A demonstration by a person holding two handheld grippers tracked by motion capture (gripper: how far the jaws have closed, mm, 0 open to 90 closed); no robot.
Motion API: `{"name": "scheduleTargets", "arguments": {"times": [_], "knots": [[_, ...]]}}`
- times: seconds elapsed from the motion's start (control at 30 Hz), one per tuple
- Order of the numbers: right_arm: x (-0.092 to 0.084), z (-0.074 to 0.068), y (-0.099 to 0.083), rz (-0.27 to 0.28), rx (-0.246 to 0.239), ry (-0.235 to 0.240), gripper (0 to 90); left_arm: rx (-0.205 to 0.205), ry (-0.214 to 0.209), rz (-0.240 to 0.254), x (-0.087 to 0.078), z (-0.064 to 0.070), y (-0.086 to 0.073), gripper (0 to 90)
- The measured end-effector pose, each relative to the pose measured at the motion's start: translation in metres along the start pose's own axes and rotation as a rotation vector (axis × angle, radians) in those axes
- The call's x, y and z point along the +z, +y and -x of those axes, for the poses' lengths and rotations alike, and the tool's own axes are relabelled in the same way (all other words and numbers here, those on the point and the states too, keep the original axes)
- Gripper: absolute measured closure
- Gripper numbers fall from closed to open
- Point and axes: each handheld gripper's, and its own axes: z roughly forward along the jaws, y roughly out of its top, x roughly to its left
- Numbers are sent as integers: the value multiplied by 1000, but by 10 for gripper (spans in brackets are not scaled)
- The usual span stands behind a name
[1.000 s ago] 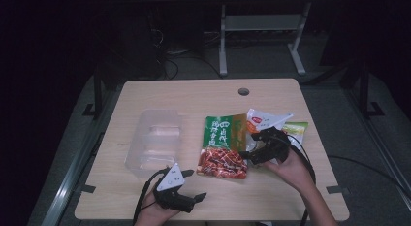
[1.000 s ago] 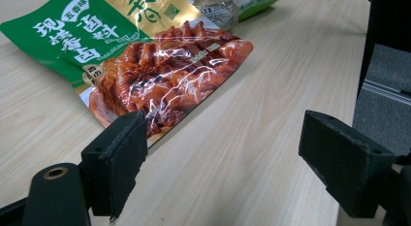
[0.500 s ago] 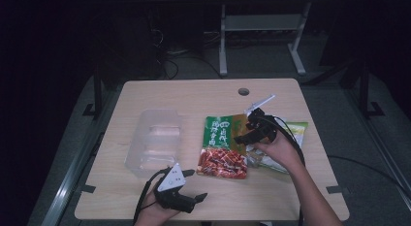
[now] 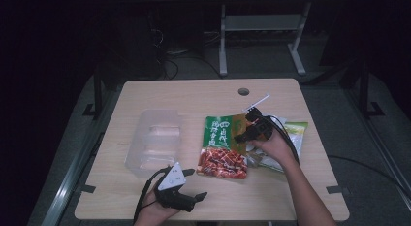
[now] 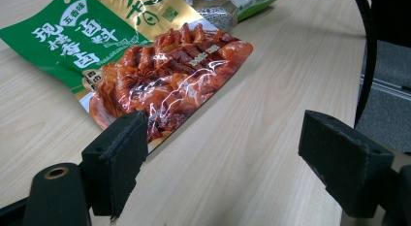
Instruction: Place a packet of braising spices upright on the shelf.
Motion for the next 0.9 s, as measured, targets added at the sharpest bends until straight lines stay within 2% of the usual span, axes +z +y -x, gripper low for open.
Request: {"name": "scheduleTargets", "arguments": {"times": [0.17,0.23,0.3,0.33,0.37,0.43,0.57,0.7,0.77,0.8,0.87,0.9], "knots": [[11,0,2,-11,-4,0,368,3,0,-2,0,1,0,176],[15,-2,4,-19,-34,-21,450,2,0,3,0,1,0,176],[15,-4,4,-12,-52,-40,564,4,2,0,1,0,0,176],[14,-4,5,-1,-46,-39,657,4,3,-1,1,0,0,176],[12,-5,5,12,-47,-28,745,1,2,1,1,0,1,176],[10,-8,5,14,-59,-11,849,-5,2,2,0,0,1,177],[6,-11,5,22,-64,6,896,-15,1,5,1,1,1,177],[-8,-16,3,116,-48,61,897,-13,6,25,1,5,4,166],[-13,-18,3,124,-55,64,897,-15,7,27,1,5,4,166],[-21,-25,3,127,-91,53,897,-11,7,22,2,5,4,166],[-26,-28,3,133,-102,50,898,-15,9,15,2,6,4,166],[-34,-35,1,156,-126,50,898,-8,3,14,3,5,4,167]]}}
